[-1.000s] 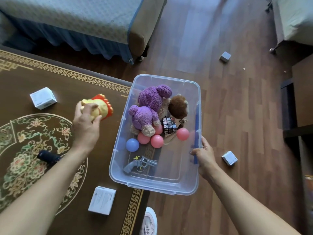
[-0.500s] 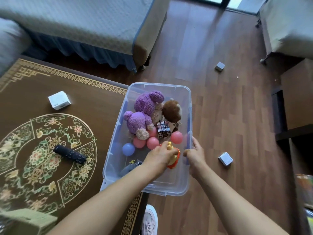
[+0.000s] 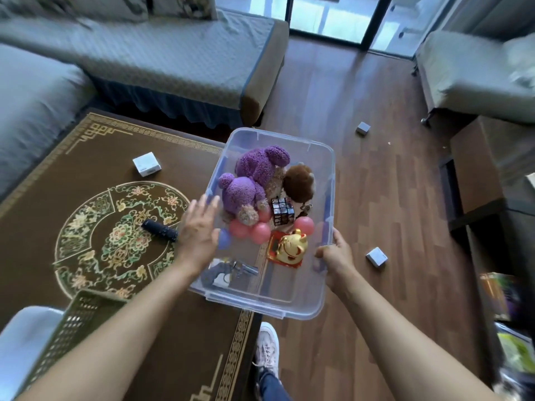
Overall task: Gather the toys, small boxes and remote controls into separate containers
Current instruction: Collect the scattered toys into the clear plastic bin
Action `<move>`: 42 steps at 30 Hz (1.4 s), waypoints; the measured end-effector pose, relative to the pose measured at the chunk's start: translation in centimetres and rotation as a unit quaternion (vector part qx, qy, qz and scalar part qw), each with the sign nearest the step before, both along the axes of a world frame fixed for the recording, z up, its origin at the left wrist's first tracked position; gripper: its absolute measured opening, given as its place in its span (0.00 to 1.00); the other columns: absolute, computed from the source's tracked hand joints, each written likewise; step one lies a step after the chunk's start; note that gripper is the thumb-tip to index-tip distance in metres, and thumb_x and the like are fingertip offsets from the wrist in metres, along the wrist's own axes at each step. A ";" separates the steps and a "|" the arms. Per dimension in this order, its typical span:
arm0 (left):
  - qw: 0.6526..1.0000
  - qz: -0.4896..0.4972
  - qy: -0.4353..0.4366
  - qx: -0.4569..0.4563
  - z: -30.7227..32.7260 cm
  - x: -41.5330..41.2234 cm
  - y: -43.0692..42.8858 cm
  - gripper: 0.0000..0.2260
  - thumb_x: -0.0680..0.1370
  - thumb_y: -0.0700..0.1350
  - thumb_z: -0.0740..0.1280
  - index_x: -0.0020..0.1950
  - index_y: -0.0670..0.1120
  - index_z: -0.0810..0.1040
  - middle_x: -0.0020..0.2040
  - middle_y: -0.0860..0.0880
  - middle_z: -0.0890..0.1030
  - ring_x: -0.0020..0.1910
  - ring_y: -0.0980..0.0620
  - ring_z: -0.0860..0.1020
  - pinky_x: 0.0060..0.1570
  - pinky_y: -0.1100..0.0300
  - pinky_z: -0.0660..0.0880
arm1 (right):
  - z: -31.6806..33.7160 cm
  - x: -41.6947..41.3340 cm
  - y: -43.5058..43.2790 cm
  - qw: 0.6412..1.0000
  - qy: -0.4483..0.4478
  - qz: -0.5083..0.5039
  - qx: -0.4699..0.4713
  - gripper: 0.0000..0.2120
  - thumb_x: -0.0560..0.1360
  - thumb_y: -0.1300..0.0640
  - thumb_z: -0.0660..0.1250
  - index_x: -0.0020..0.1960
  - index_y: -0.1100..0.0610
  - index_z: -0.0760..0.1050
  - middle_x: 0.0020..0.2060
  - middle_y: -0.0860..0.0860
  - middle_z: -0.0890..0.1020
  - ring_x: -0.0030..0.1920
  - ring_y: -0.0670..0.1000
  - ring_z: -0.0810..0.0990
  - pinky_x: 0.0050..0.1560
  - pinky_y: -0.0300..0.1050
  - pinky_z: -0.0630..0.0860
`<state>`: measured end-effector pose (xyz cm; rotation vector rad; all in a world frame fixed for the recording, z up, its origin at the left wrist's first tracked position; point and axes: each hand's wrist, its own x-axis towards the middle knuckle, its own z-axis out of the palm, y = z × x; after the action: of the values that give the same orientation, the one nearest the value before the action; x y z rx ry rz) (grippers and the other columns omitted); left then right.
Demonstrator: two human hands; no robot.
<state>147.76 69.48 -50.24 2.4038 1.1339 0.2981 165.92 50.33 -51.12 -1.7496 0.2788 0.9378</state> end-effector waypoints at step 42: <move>0.961 0.086 -0.017 -0.261 -9.5 -41.3 -15.9 0.31 0.74 0.28 0.62 0.75 0.46 0.63 0.76 0.42 0.60 0.77 0.44 0.54 0.75 0.51 0.52 | -5.6 -39.2 -18.0 0.998 0.030 0.010 -0.060 0.37 0.71 0.78 0.56 0.74 0.50 0.65 0.53 0.53 0.78 0.45 0.52 0.79 0.39 0.49 0.77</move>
<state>106.43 53.62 -59.76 1.8381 1.2277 0.0771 126.68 32.32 -56.73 -1.8375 0.3647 1.0071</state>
